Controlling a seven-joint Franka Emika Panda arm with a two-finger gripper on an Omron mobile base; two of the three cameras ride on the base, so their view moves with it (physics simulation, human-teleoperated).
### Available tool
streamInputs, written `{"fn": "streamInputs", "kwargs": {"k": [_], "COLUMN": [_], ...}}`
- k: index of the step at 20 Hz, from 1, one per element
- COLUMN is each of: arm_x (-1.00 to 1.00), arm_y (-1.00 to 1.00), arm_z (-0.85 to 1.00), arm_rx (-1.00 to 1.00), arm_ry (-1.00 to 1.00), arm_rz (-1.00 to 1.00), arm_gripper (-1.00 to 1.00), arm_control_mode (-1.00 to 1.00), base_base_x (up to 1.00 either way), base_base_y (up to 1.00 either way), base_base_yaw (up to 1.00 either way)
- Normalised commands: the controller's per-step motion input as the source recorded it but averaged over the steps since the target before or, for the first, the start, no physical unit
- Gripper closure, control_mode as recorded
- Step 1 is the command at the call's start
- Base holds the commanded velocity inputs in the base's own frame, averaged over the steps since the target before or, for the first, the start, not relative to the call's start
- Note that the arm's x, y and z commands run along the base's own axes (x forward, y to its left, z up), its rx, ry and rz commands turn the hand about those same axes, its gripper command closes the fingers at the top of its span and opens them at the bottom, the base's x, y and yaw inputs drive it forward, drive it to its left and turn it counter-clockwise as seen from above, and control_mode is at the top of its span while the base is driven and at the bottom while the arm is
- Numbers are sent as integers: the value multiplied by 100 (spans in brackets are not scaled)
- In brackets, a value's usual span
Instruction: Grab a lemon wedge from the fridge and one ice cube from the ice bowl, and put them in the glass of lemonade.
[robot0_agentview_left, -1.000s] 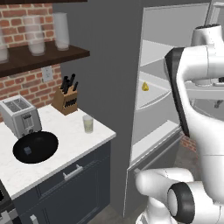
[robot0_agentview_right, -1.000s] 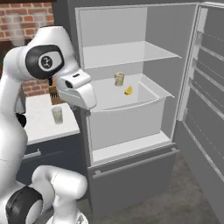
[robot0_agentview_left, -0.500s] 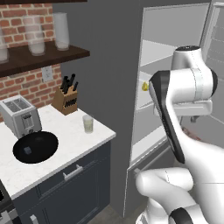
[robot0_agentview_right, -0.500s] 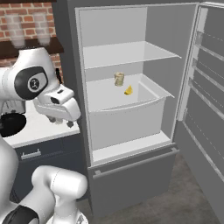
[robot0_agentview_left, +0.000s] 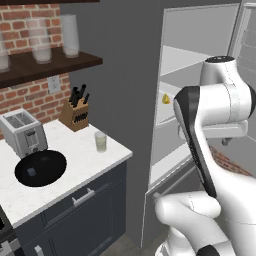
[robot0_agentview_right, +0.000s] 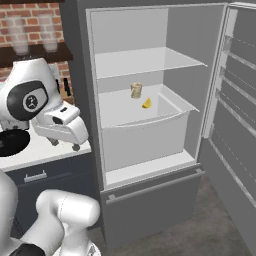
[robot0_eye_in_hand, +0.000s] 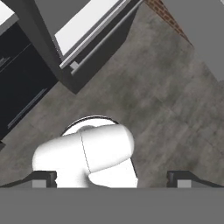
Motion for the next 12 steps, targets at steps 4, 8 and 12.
{"fn": "streamInputs", "kwargs": {"k": [4,8,12], "arm_x": [-34,-42,-16], "arm_y": [-9,-7,-24], "arm_z": [0,-2,-11], "arm_rx": [0,0,0], "arm_ry": [0,0,-1], "arm_rz": [0,0,0], "arm_gripper": [-100,-100,-100], "arm_control_mode": [-100,-100,100], "base_base_x": [0,0,-2], "base_base_y": [0,0,-16], "base_base_yaw": [0,0,1]}}
